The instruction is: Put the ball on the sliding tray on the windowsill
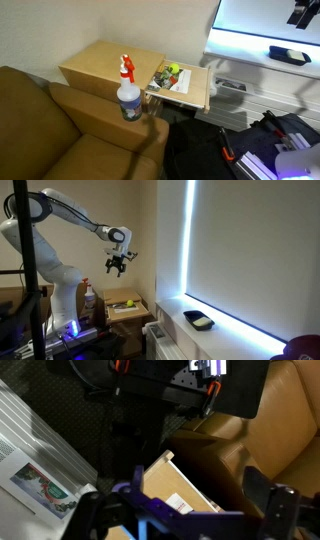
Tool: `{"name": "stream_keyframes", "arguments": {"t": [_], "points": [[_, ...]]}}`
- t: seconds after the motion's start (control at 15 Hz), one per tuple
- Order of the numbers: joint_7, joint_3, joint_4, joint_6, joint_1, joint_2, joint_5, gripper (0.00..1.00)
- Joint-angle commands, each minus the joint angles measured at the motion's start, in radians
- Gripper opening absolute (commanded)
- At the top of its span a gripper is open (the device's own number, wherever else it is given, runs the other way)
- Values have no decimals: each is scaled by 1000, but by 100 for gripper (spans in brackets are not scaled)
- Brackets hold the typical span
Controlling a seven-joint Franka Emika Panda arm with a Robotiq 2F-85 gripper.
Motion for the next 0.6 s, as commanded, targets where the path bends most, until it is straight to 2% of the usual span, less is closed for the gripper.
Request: {"name": "stream_keyframes", "arguments": {"t": [0.0, 0.07, 0.13, 0.33, 0.47, 0.53], "points": [[-13, 25, 1, -1, -28, 5, 13, 100], [-20, 19, -11, 14, -10, 40, 43, 100], [-9, 41, -39, 49, 8, 75, 51, 100], [18, 144, -111, 155, 70, 145, 88, 100], [57, 226, -134, 295, 119, 224, 118, 100], [108, 283, -135, 396, 133, 274, 89, 100]]}}
